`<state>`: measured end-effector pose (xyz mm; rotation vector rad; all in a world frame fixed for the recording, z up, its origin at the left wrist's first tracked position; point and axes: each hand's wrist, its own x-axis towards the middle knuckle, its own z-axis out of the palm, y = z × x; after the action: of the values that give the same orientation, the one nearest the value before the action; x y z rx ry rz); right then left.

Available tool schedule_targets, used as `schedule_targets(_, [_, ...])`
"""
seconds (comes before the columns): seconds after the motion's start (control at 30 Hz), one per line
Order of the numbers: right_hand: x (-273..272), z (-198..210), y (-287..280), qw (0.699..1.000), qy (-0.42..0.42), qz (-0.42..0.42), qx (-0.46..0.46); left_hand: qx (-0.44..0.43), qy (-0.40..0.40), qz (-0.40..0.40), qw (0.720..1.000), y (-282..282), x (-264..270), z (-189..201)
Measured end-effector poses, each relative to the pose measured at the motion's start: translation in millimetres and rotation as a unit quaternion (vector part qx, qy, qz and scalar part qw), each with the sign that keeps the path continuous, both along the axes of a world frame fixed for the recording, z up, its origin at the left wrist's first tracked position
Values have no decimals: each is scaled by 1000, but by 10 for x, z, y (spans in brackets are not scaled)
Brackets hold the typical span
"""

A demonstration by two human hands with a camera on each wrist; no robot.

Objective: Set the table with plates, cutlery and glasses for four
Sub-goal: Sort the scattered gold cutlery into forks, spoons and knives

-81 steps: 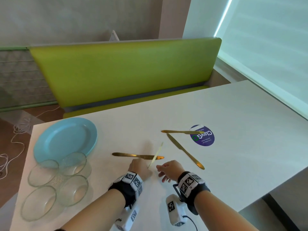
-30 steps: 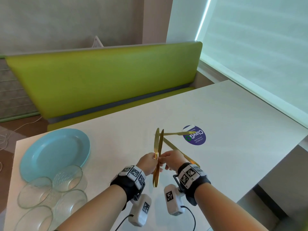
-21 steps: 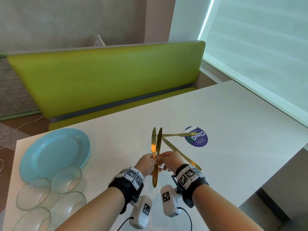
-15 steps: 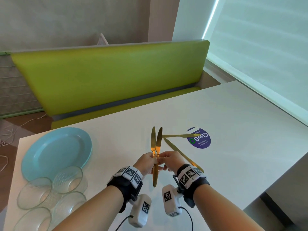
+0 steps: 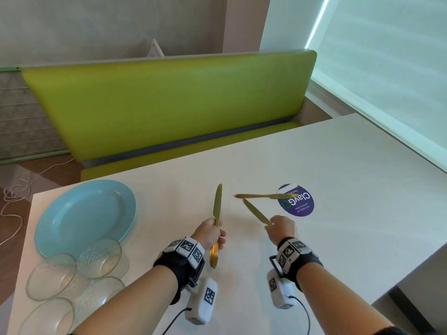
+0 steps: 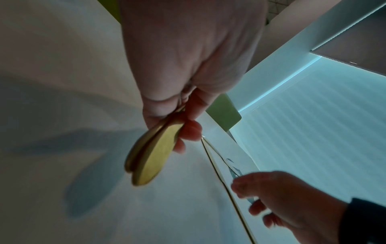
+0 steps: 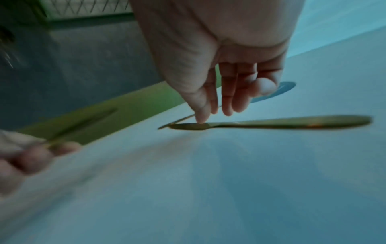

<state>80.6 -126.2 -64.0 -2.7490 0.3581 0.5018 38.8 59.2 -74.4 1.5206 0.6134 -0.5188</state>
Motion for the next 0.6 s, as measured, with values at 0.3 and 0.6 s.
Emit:
schedule_targets(0.3, [-80, -186, -215, 994, 1, 35, -102, -12, 4, 45, 999, 36, 70, -12])
schedule_targets(0.6, [-130, -99, -118, 998, 55, 15, -32, -11, 1, 58, 998, 48, 83, 42])
